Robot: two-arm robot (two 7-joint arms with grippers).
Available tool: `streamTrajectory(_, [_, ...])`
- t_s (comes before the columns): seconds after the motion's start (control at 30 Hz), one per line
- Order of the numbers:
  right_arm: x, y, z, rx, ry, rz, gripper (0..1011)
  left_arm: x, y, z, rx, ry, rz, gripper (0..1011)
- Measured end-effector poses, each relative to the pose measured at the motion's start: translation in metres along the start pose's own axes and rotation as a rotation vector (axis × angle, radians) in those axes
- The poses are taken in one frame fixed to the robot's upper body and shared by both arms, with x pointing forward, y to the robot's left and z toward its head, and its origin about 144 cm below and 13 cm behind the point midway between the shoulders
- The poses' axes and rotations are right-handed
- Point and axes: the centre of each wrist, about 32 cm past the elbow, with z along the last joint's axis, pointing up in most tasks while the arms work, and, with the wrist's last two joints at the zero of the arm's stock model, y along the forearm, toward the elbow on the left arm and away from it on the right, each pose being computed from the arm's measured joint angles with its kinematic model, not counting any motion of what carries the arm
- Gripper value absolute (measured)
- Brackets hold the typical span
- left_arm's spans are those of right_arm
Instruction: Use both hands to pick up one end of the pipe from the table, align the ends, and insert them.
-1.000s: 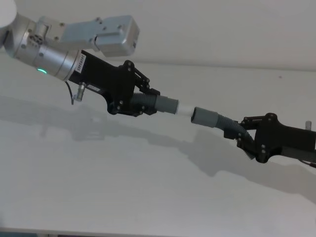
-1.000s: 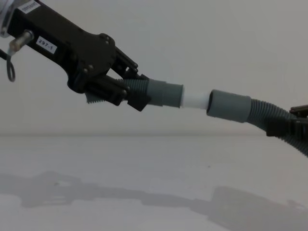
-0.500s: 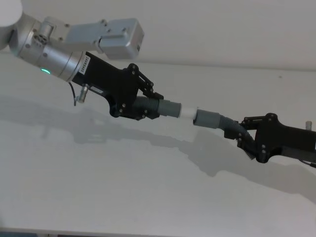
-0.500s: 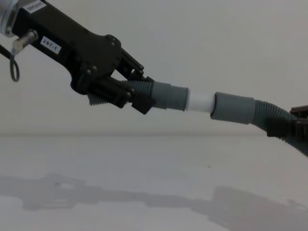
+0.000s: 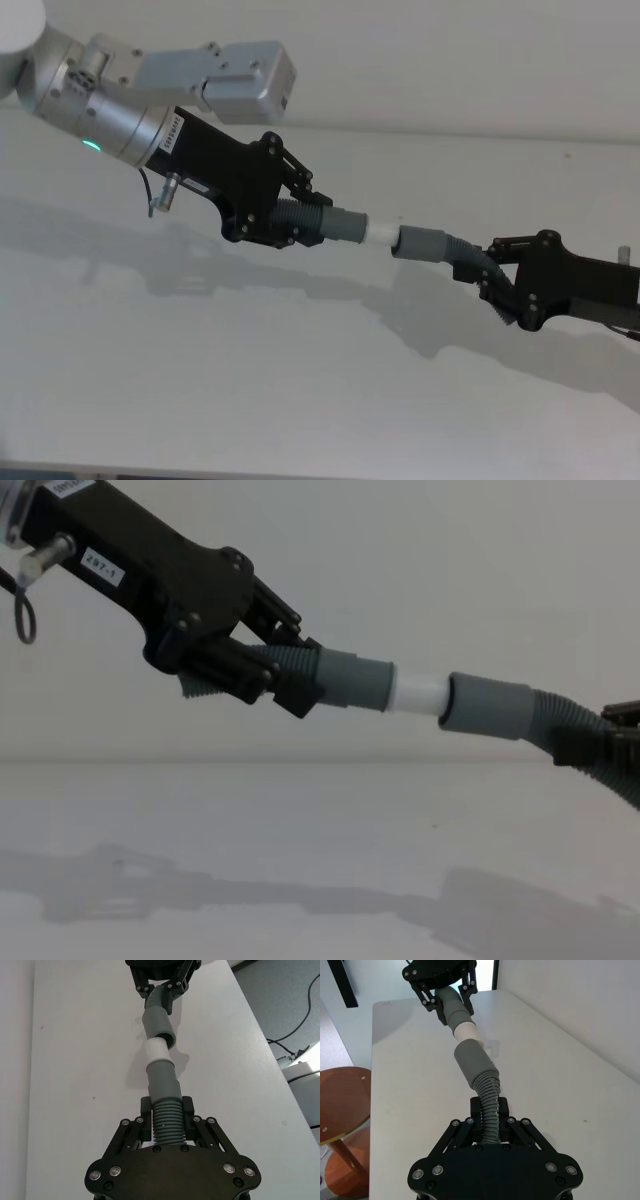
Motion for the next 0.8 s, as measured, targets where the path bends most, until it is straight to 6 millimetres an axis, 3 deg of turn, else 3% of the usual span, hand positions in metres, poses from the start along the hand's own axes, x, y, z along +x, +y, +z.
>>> streamTrajectory(0.8, [0.0009,0.004,0.0019,-0.026,0.024,0.002,178,-0.0037,0.0004,0.0065,0.01,-0.012,0.004,339])
